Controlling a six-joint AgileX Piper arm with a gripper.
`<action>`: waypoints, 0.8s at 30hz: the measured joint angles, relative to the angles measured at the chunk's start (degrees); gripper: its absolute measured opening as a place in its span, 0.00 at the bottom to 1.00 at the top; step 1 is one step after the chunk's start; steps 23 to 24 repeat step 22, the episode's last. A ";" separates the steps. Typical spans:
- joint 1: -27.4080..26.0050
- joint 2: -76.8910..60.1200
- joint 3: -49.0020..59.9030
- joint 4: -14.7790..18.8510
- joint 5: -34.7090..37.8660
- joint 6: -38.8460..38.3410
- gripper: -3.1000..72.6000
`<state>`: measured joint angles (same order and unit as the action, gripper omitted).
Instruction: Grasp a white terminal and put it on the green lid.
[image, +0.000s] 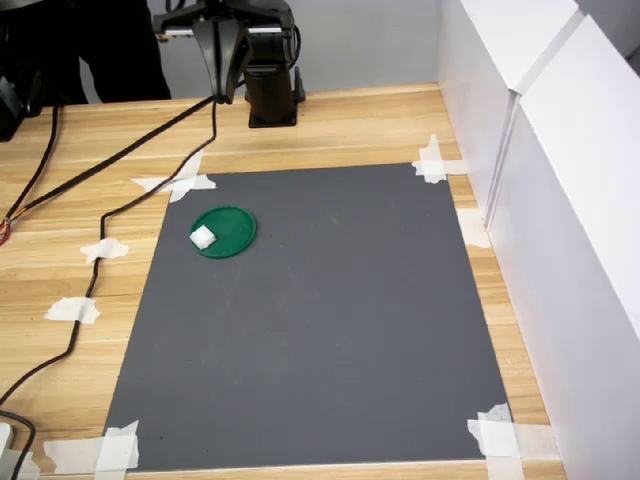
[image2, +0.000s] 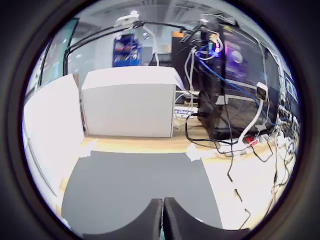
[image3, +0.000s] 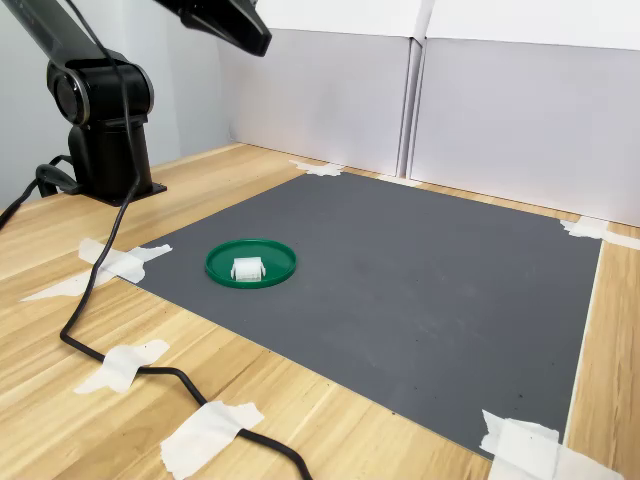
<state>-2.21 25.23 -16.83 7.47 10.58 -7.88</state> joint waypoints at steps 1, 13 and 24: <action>0.00 -2.55 2.60 -0.12 -1.35 1.57 0.02; 0.00 -25.79 14.54 -1.48 -1.81 5.41 0.02; 0.00 -25.81 14.74 -1.55 5.18 5.42 0.02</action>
